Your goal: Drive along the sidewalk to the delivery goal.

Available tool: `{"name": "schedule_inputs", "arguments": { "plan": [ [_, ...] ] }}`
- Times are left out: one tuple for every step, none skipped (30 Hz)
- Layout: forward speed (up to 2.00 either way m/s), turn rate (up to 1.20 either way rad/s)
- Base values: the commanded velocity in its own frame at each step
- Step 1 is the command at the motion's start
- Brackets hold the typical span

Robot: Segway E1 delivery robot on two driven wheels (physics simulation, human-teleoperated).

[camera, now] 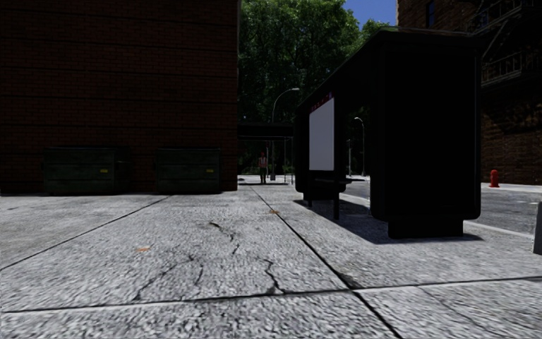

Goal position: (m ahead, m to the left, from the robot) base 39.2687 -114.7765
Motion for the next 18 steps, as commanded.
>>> {"name": "schedule_inputs", "arguments": {
  "plan": [
    [2.0,0.0],
    [2.0,0.0],
    [2.0,0.0],
    [2.0,0.0],
    [2.0,0.0],
    [2.0,0.0],
    [2.0,0.0],
    [2.0,0.0],
    [2.0,0.0],
    [1.95,0.0],
    [1.95,0.0],
    [0.0,0.0],
    [0.0,0.0],
    [0.0,0.0],
    [0.0,0.0],
    [0.0,0.0],
    [0.0,0.0],
    [0.0,0.0]
  ]
}}
